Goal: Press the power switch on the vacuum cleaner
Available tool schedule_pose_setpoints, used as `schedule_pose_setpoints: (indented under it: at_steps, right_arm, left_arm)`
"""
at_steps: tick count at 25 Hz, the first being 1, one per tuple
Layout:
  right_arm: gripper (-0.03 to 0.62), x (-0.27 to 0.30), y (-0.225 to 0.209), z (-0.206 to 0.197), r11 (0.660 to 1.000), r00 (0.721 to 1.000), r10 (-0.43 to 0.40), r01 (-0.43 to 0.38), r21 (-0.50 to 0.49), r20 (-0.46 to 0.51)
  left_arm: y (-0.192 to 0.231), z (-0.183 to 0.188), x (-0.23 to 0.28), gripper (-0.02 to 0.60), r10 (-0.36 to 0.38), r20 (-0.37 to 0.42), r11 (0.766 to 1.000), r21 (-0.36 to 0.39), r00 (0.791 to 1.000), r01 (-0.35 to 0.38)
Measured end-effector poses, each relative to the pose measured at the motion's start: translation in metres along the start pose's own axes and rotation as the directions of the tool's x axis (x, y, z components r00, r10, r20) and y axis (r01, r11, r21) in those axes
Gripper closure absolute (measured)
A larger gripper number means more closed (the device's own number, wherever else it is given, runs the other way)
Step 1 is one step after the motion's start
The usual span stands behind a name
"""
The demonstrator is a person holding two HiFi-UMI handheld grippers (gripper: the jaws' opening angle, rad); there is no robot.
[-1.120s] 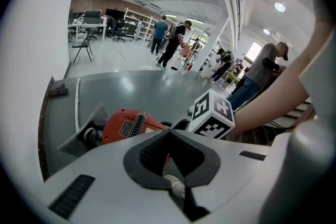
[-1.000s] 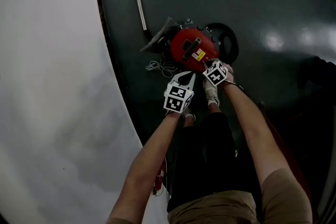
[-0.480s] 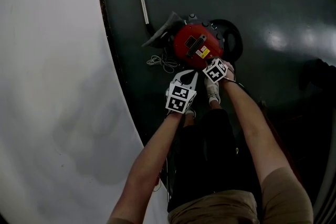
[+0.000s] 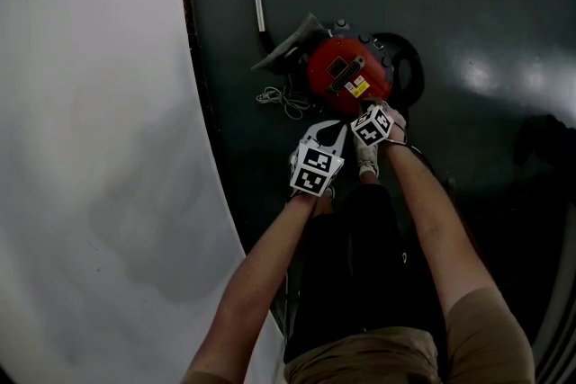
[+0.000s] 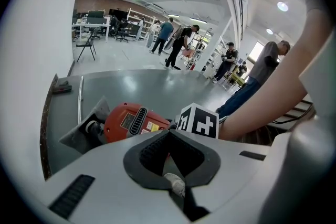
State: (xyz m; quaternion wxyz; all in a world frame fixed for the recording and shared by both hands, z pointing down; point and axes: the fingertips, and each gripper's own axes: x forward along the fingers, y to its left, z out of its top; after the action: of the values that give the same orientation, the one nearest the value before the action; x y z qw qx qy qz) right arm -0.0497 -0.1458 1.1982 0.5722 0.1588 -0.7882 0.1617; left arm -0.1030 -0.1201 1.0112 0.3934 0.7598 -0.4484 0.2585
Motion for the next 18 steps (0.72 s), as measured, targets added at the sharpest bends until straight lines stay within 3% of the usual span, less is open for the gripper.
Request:
schedule_pose_setpoints:
  at_steps: [5,8,12,15,18]
  right_arm:
    - [0.585,-0.008,-0.010,-0.008,0.974,0.995,0.097,-0.089,0.208,-0.031]
    - [0.585,-0.046,-0.031,0.011,0.970,0.987,0.072,-0.103,0.219,0.143]
    - [0.585,-0.118,-0.050,0.029,0.965,0.941,-0.018,-0.073,0.252,0.339]
    - [0.585,-0.177,-0.040,0.029,0.952,0.911,-0.025,-0.104,0.287,0.412]
    - [0.585,-0.240,-0.023,0.035,0.960,0.886,-0.012,-0.119,0.253,0.464]
  left_arm:
    - [-0.011,0.002,-0.008,0.577,0.003,0.008,1.000,0.023,1.000,-0.004]
    - [-0.021,0.017,-0.020,0.577,0.006,0.030,0.999,0.044,1.000,-0.007]
    - [-0.038,0.035,-0.034,0.577,0.012,0.047,0.999,0.040,0.999,-0.014]
    - [-0.065,0.051,-0.055,0.577,-0.014,0.080,0.999,-0.036,0.997,0.017]
    - [-0.091,0.074,-0.090,0.577,-0.027,0.132,0.993,-0.108,0.991,0.041]
